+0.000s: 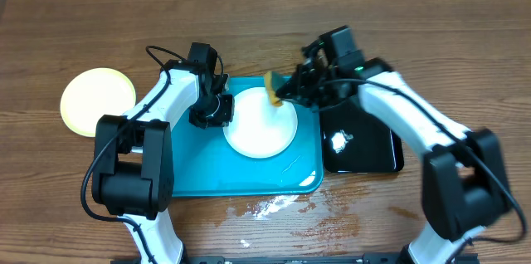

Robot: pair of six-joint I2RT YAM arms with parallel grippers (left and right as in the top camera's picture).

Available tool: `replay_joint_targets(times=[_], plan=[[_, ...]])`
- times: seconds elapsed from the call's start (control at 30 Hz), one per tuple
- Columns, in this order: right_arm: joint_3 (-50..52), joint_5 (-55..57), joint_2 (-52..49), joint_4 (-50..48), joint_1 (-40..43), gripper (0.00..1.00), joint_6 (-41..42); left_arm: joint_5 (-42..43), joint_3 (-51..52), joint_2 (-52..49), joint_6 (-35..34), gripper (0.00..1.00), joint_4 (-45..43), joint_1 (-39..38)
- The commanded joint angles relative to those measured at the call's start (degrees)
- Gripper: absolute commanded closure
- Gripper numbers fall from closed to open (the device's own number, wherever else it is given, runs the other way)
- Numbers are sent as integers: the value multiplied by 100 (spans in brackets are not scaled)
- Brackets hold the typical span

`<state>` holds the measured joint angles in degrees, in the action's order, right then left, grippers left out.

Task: Clean dirty plates on tray and stack at the side
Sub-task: 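Place the sponge in the black tray and release it with the right gripper, then lift the white plate with the left gripper and carry it left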

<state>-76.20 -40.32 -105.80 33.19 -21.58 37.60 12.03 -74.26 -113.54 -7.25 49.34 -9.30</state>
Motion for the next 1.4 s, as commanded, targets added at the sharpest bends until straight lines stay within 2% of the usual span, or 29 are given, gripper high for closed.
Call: replay_joint_targets(times=[0.0, 0.2, 0.33, 0.4, 0.53, 0.6, 0.67, 0.7, 0.77, 0.87, 1.07, 1.1, 1.13, 1.17, 1.37], plan=[[-184, 192, 590, 745, 546, 96, -610, -341, 140, -197, 146, 96, 31, -11], [-129, 2146, 640, 2479, 1034, 96, -1333, -330, 140, -197, 144, 96, 37, -11], [90, 3305, 629, 2824, 1027, 96, -1368, -170, 140, -197, 120, 75, 136, -11], [308, 3523, 629, 2699, 1003, 96, -1366, -146, 140, -197, 20, 73, 214, -11], [870, 3532, 625, 2114, 1003, 96, -1368, -149, 140, -197, -219, 80, 291, -11], [1123, 3534, 623, 1823, 1003, 96, -1370, -149, 140, -197, -219, 87, 289, -11], [1285, 3536, 623, 1709, 1003, 88, -1384, -149, 140, -197, -216, 94, 289, -11], [1377, 3536, 623, 1674, 1003, 74, -1486, -153, 140, -197, -214, 96, 286, -11], [1405, 3532, 623, 1698, 1003, 60, -1674, -160, 140, -197, -208, 96, 286, -11], [1246, 3534, 680, 1921, 1032, 55, -1880, -214, 83, -195, -192, 96, 345, -9], [472, 3530, 953, 2505, 1115, 34, -1880, -785, -678, -181, -181, 96, 992, -17], [387, 3530, 986, 2579, 1115, 26, -1880, -879, -857, -181, -181, 96, 1137, -22], [345, 3532, 1003, 2623, 1115, 3, -1880, -973, -1032, -181, -201, 96, 1270, -28], [326, 3534, 1012, 2684, 1117, 0, -1882, -1097, -1375, -181, -203, 96, 1506, -50], [328, 3609, 1010, 2973, 1117, 0, -1880, -1687, -2417, -181, -334, 96, 2155, -374]])
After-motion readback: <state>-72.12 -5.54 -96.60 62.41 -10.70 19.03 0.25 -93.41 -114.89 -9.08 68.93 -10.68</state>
